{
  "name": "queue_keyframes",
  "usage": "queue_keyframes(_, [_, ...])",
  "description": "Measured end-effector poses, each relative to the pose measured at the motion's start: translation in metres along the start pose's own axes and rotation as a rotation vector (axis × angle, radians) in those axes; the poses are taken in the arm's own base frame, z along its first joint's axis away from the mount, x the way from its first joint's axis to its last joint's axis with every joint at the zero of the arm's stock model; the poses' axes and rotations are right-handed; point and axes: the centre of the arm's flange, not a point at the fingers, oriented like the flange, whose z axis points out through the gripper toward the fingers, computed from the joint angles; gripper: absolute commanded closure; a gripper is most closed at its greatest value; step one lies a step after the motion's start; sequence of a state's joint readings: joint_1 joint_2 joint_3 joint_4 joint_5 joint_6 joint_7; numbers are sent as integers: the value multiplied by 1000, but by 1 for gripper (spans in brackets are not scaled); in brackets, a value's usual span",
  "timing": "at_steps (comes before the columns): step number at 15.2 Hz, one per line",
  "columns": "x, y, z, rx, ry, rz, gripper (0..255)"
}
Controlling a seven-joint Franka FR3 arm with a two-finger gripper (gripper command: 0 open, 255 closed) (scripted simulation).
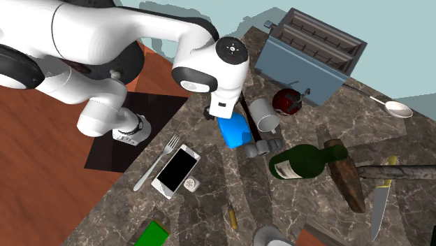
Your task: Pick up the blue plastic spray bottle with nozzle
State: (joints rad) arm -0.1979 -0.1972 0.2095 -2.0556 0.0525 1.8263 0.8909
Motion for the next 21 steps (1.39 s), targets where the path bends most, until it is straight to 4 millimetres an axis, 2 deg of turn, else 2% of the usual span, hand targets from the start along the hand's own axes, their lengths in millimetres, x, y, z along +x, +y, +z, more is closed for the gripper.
queue_keyframes(2, [0, 0, 10, 0, 0, 1, 0])
queue_keyframes(3, [0, -1, 12, 0, 0, 1, 255])
queue_keyframes(13, [0, -1, 12, 2, 1, -1, 255])
queue_keyframes(21, [-1, 0, -24, 0, 0, 1, 255])
